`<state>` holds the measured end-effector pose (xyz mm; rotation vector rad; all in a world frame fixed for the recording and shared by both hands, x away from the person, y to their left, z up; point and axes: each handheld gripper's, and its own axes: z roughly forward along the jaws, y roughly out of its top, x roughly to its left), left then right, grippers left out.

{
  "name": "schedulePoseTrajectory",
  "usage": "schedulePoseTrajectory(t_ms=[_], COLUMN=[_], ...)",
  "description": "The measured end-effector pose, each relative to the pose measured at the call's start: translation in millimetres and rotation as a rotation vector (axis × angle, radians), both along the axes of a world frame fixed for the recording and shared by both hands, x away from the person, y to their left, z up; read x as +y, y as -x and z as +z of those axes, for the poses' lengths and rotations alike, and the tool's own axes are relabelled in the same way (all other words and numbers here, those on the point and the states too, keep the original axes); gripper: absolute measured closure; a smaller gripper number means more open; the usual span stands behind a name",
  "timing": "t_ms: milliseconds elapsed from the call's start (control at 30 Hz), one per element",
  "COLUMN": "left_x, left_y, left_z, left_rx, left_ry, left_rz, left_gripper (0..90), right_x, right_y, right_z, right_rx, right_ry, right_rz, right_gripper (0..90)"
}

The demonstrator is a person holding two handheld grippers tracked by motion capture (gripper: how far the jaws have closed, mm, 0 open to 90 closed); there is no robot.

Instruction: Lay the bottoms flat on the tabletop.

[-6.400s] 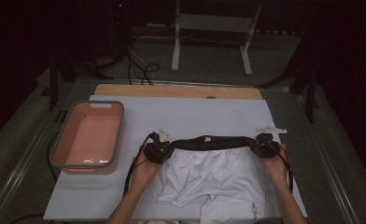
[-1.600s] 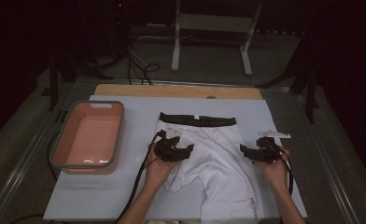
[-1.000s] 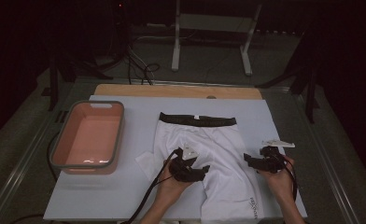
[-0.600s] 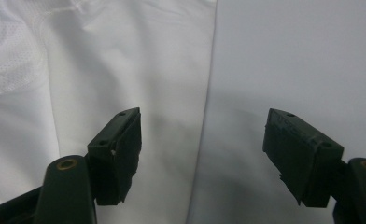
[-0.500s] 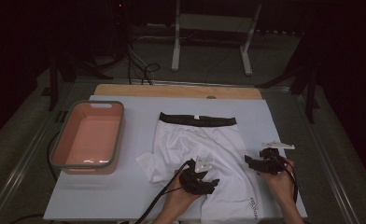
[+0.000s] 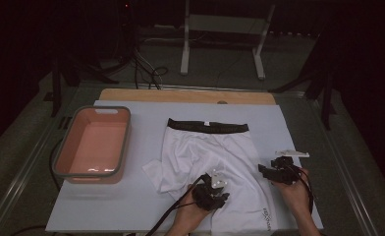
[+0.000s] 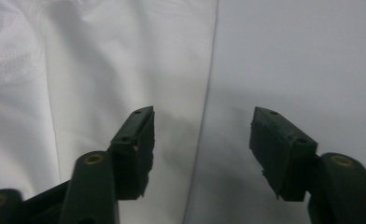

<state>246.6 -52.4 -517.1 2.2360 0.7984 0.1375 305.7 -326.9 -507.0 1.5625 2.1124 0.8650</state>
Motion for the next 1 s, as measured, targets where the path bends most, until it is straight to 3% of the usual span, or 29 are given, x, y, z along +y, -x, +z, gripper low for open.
schedulePoseTrajectory(t_ms=[67,200,367,600,733,1000], left_x=[0.1,1.3,3.7,12.7,12.5,6.3], left_y=[0.7,3.7,11.1,17.9,19.7,28.0], left_z=[0.2,0.5,3.6,7.2,7.9,11.2], left_rx=[-0.001,-0.004,-0.014,-0.020,-0.009,-0.001], left_ry=[-0.005,-0.015,-0.034,-0.038,-0.036,-0.011], left_rz=[0.003,-0.002,-0.037,-0.035,-0.041,-0.072], left_gripper=[81.0,89.2,89.8,89.8,89.8,89.5], right_x=[0.6,2.1,2.9,5.2,8.3,1.9], right_y=[0.2,0.7,2.0,11.7,19.2,22.8], right_z=[-0.7,-1.4,-3.4,-2.5,-1.2,0.4], right_rx=[0.008,0.018,0.042,0.058,0.079,0.074], right_ry=[0.004,0.014,0.020,0.029,0.021,0.025], right_rz=[0.014,0.021,0.024,0.040,0.066,0.049], right_gripper=[46.4,51.0,57.5,67.6,88.2,89.4])
